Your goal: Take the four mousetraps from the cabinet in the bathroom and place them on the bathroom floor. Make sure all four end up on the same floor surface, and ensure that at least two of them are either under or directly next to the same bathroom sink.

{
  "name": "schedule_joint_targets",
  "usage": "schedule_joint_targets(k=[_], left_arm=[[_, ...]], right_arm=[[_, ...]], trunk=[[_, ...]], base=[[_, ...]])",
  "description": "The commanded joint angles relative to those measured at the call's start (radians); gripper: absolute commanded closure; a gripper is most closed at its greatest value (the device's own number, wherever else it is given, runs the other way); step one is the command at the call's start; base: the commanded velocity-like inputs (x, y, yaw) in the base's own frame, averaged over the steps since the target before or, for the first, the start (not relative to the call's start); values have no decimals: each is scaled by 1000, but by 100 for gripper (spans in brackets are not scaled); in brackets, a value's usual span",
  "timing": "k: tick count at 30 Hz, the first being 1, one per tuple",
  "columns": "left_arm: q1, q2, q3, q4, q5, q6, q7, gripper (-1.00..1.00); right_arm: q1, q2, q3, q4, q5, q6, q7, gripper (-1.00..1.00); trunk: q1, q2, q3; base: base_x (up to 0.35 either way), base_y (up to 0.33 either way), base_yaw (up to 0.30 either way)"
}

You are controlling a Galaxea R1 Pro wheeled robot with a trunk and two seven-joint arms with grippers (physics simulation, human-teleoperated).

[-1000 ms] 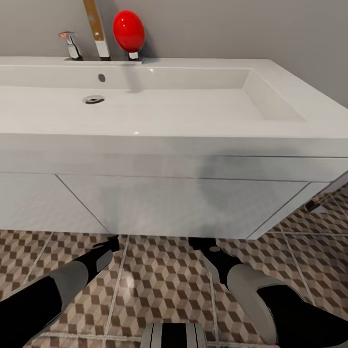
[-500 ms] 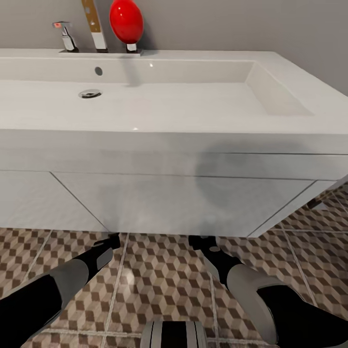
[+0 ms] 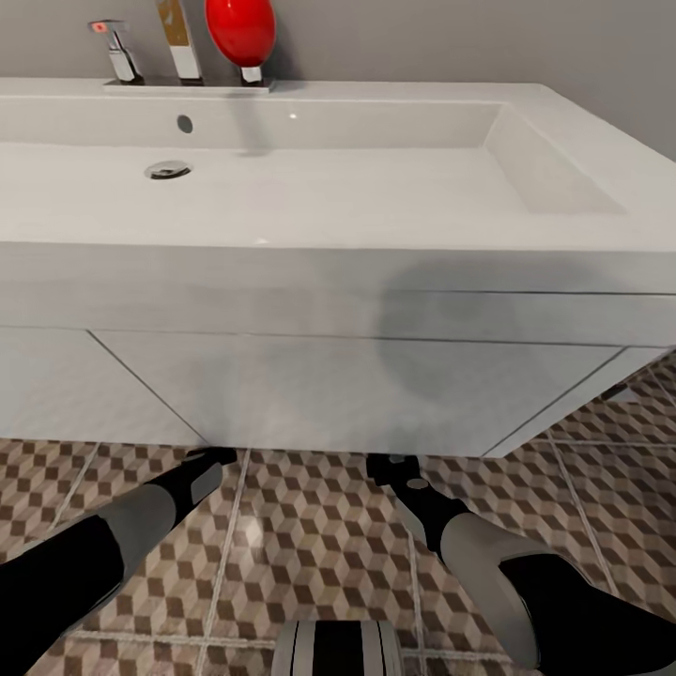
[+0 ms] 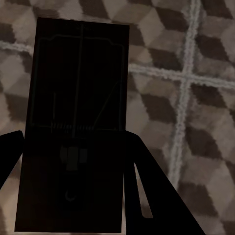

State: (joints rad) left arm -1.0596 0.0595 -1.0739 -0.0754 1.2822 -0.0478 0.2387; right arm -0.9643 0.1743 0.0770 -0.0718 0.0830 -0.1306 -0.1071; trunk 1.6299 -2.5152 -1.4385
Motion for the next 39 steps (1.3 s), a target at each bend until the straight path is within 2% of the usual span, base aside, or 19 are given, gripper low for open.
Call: schedule_joint_targets(k=[1,16,39], left_arm=[[-8,1,-8,-4,9,-2,7,100],[-37,0,-8,-50,9,-1,7,100],[-43,-10,-6,-50,11,-3,7,100]], right_arm=[[-1,0,7,1,6,-1,-8,100],[-1,0,7,1,6,-1,-8,100],[-1,0,14,-4,8,5,-16,100]], trunk=[[0,0,-2],[0,0,-25],[0,0,-27]], base=[[0,0,0],[0,0,0],[0,0,0]])
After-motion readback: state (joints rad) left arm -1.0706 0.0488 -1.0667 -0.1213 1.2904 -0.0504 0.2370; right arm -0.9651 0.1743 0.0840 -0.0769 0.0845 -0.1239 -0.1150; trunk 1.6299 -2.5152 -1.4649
